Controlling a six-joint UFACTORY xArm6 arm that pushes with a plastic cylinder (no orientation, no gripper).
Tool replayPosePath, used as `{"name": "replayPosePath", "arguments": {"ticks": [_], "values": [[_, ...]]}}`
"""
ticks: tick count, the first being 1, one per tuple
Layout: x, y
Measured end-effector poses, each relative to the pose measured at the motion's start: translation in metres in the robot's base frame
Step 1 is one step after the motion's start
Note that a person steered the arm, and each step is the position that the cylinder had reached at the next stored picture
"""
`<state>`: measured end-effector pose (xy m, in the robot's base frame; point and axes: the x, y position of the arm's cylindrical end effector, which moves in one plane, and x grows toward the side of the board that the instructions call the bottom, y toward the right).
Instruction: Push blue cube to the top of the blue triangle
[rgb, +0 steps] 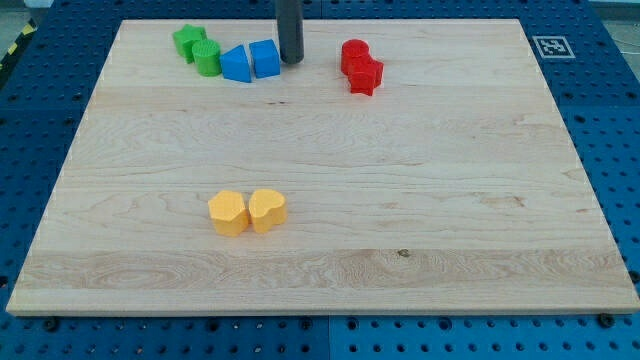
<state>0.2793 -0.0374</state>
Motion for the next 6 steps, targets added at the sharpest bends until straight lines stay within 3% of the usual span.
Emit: {"name": "replayPosePath", "arguments": {"ticks": [1, 2, 5, 6], "values": [[0.047, 0.007], [0.06, 0.0], [-0.004, -0.026], [-0.005, -0.018]]}}
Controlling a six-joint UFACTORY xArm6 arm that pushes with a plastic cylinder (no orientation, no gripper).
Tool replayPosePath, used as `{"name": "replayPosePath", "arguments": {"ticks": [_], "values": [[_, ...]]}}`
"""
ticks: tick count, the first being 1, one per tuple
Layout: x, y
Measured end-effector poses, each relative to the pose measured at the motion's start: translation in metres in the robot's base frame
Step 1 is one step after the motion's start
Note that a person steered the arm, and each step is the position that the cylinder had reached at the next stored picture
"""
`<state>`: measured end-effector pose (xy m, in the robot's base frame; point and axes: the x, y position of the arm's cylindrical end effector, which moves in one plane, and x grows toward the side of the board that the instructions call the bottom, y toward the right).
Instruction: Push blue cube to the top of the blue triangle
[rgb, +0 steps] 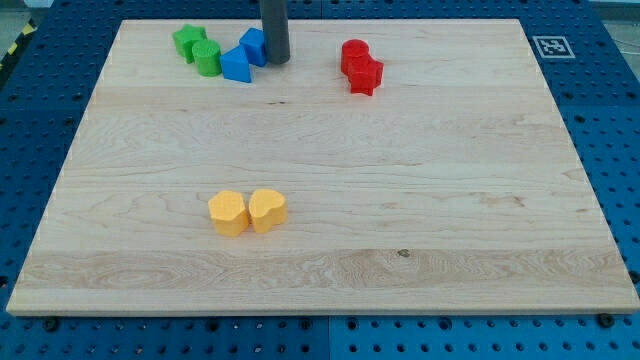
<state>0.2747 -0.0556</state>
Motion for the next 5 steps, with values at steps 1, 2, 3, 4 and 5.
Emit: {"name": "replayPosePath", "arguments": {"ticks": [1, 2, 3, 4, 5], "values": [[-0.011, 0.015], [-0.015, -0.009], [-0.016, -0.025], [-0.03, -0.036], [-0.03, -0.046]]}}
